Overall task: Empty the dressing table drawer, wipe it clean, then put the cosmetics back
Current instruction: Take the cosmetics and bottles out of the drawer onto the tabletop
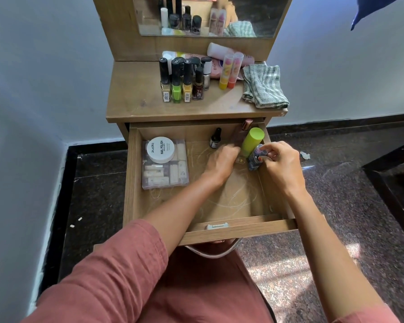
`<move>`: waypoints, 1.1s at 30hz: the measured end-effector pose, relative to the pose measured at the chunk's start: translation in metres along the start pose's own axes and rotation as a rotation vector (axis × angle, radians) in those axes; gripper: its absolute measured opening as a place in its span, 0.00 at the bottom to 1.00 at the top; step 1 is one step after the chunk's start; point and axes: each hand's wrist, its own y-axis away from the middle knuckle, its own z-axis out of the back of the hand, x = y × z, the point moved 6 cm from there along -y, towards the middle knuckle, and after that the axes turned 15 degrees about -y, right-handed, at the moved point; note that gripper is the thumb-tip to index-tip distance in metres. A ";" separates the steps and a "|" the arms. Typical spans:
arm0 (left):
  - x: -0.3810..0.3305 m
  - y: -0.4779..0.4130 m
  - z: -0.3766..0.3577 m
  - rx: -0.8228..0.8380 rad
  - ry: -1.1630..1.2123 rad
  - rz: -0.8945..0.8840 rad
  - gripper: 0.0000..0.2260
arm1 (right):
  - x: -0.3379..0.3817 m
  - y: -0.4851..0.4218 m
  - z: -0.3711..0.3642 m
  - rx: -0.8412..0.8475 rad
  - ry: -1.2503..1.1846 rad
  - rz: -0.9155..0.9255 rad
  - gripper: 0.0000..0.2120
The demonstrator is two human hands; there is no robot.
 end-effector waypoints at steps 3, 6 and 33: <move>0.001 0.001 0.002 -0.005 -0.029 0.016 0.12 | 0.001 0.001 0.000 0.000 0.000 -0.003 0.10; 0.007 0.000 0.000 0.045 0.083 0.069 0.12 | 0.001 0.002 0.000 -0.001 0.005 -0.011 0.09; 0.005 0.014 0.159 -0.339 0.247 0.000 0.13 | 0.090 -0.029 0.024 -0.046 -0.249 0.139 0.10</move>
